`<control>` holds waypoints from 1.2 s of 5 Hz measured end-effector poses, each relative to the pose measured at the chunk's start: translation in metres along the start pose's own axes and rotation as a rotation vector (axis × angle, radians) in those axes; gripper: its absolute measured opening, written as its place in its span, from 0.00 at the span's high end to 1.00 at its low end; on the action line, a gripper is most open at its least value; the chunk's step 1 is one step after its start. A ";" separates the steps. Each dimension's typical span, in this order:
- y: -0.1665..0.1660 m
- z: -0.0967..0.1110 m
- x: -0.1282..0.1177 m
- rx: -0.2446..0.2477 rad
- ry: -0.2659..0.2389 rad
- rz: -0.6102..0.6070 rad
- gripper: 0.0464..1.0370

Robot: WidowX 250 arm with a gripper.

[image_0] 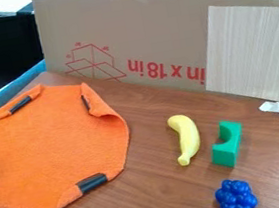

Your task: Fold the cloth from bottom left to top right

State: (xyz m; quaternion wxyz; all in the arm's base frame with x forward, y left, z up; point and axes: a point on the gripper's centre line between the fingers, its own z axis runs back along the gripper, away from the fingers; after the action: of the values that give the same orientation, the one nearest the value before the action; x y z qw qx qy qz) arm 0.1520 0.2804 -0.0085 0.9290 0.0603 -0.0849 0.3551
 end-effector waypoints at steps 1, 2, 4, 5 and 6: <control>-0.002 -0.001 0.002 -0.015 -0.008 0.023 0.32; -0.004 0.000 0.001 -0.028 -0.006 -0.003 0.60; -0.018 0.024 0.012 -0.099 0.020 -0.045 0.96; -0.040 0.041 0.032 -0.147 0.051 -0.042 0.98; -0.063 0.057 0.053 -0.163 0.057 -0.032 0.99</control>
State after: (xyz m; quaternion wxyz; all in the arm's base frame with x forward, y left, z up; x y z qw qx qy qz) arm 0.2263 0.2582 0.0545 0.9384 -0.0242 -0.0857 0.3338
